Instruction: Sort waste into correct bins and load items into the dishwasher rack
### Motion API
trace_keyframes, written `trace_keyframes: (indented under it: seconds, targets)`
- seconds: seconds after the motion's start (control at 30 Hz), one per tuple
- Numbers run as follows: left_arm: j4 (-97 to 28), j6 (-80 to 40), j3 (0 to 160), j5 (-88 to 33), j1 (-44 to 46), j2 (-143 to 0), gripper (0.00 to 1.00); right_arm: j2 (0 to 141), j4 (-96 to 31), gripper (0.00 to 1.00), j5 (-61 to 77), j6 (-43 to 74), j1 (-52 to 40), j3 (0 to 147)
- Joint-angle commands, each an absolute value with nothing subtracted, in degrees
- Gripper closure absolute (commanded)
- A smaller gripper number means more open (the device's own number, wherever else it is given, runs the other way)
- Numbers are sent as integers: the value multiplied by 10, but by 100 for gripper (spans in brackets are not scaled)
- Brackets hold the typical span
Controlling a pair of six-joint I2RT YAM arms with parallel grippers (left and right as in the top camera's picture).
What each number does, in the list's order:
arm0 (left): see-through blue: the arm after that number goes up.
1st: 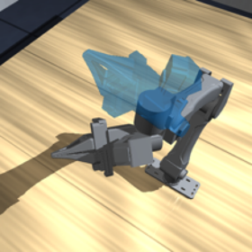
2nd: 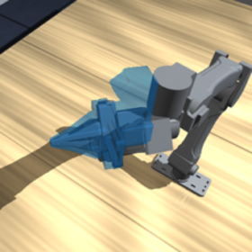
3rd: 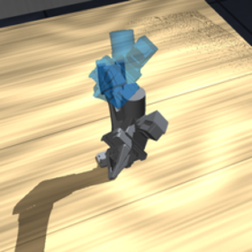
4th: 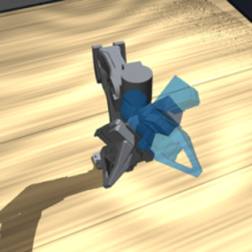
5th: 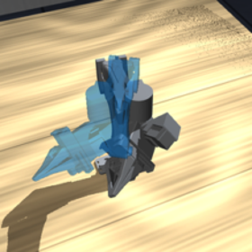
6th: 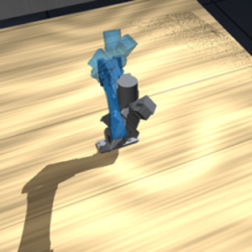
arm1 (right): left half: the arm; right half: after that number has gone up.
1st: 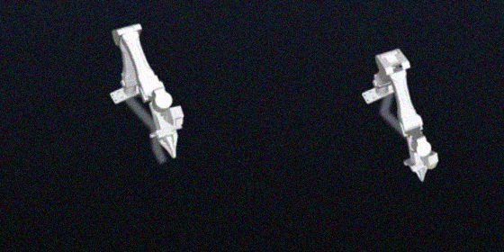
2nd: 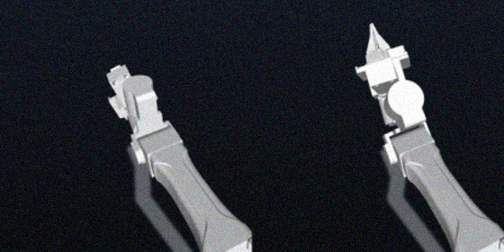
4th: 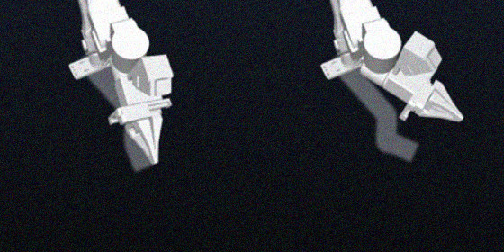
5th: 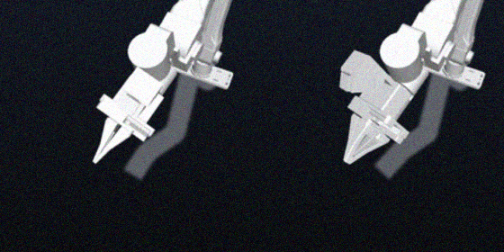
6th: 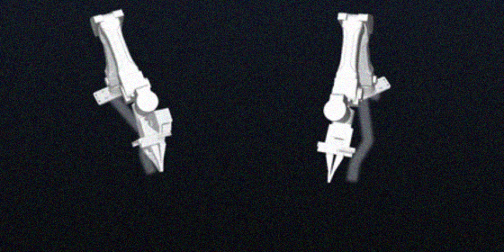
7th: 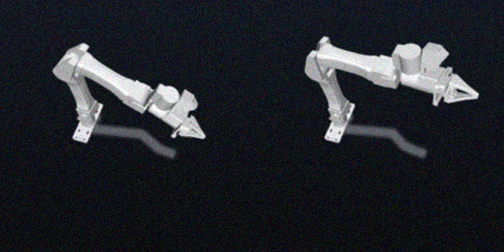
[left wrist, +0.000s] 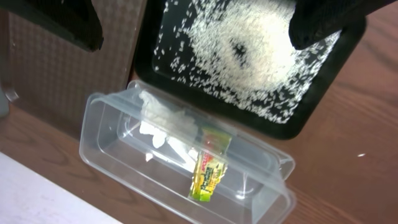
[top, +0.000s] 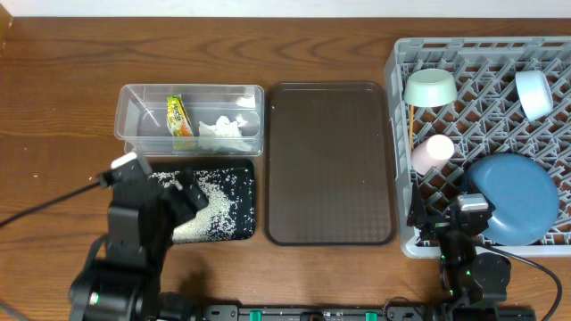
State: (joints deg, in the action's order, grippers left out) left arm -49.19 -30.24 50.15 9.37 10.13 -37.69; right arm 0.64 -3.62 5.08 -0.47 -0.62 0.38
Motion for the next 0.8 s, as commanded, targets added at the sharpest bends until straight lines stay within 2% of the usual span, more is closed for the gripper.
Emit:
trace_keyframes:
  seconds: [0.0, 0.57, 0.77]
  targets:
    - [-512, -307, 500, 96, 98, -335, 2, 3, -39, 1, 45, -9, -11, 3]
    - [-525, -308, 353, 96, 80, -105, 2, 3, -39, 1, 45, -9, -11, 3]
    - [-453, -309, 263, 94, 69, -34, 2, 3, -39, 1, 45, -9, -11, 3]
